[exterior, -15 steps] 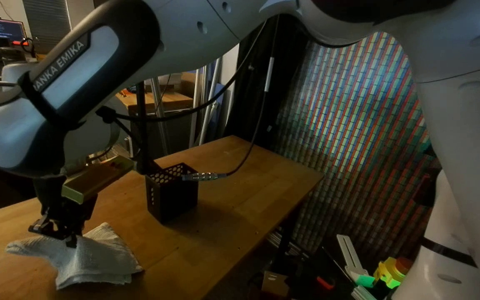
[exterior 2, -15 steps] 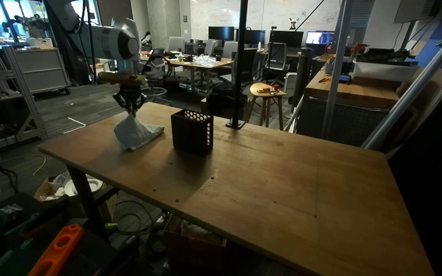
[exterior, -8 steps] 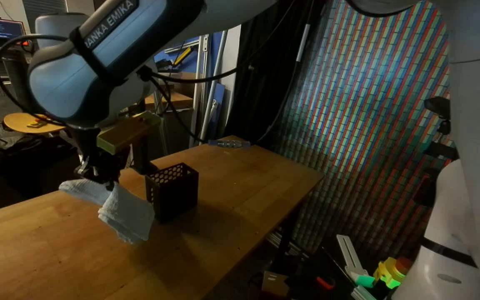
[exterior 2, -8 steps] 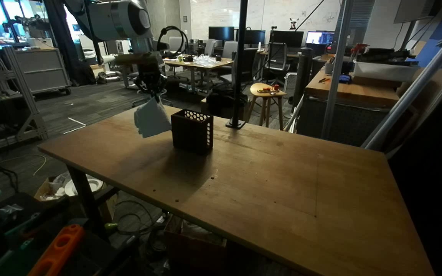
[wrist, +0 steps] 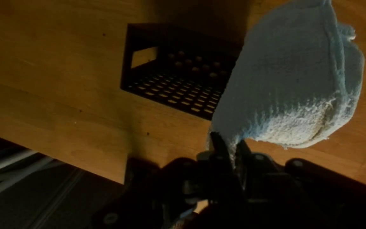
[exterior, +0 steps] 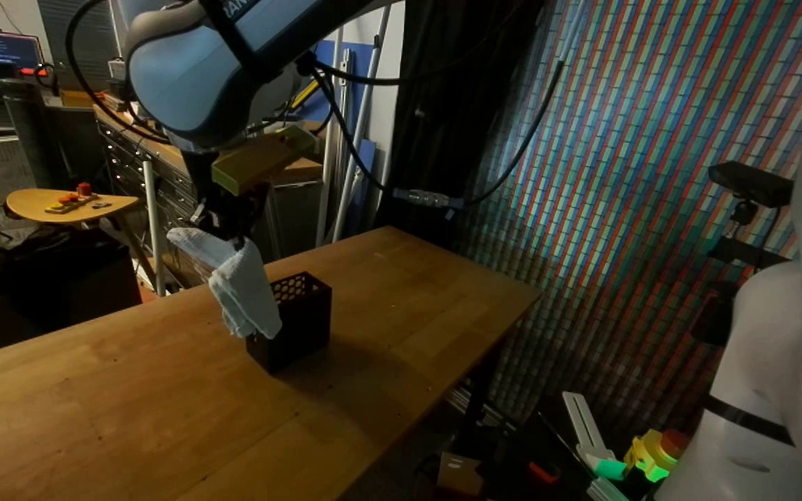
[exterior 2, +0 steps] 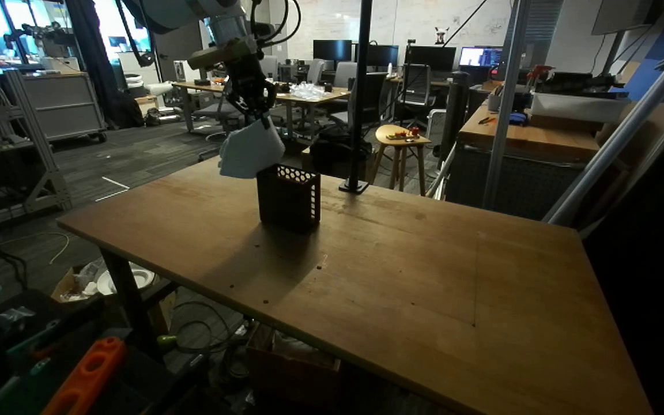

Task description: Put the cloth in the black box

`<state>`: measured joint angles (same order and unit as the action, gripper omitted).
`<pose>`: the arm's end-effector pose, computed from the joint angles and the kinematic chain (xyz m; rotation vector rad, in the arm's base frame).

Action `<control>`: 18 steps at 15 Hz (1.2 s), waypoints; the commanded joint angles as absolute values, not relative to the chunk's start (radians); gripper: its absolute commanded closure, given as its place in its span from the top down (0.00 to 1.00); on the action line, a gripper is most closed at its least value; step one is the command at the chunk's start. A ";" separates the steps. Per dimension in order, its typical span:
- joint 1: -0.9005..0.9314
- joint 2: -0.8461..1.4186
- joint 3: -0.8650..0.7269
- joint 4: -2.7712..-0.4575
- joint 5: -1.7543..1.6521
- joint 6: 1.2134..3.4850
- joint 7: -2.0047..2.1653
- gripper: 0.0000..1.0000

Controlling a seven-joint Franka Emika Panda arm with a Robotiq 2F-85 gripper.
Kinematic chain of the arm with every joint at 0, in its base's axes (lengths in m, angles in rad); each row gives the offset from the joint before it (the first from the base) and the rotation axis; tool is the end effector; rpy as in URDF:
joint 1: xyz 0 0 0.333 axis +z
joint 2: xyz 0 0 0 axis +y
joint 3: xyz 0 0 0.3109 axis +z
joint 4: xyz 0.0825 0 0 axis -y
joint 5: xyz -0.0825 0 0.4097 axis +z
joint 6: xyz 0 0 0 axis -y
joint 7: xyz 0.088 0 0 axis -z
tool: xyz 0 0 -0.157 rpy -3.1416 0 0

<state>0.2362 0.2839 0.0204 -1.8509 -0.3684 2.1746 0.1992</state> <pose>0.6396 0.1379 0.3100 2.8289 0.3714 0.1536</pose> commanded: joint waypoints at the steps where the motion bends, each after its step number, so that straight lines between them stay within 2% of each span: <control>1: 0.219 0.205 0.015 -1.907 -0.432 2.150 0.264 0.02; 10: 0.133 0.177 0.013 -1.974 -0.466 2.220 0.253 0.02; 18: 0.093 0.284 0.028 -1.999 -0.356 2.456 0.179 0.02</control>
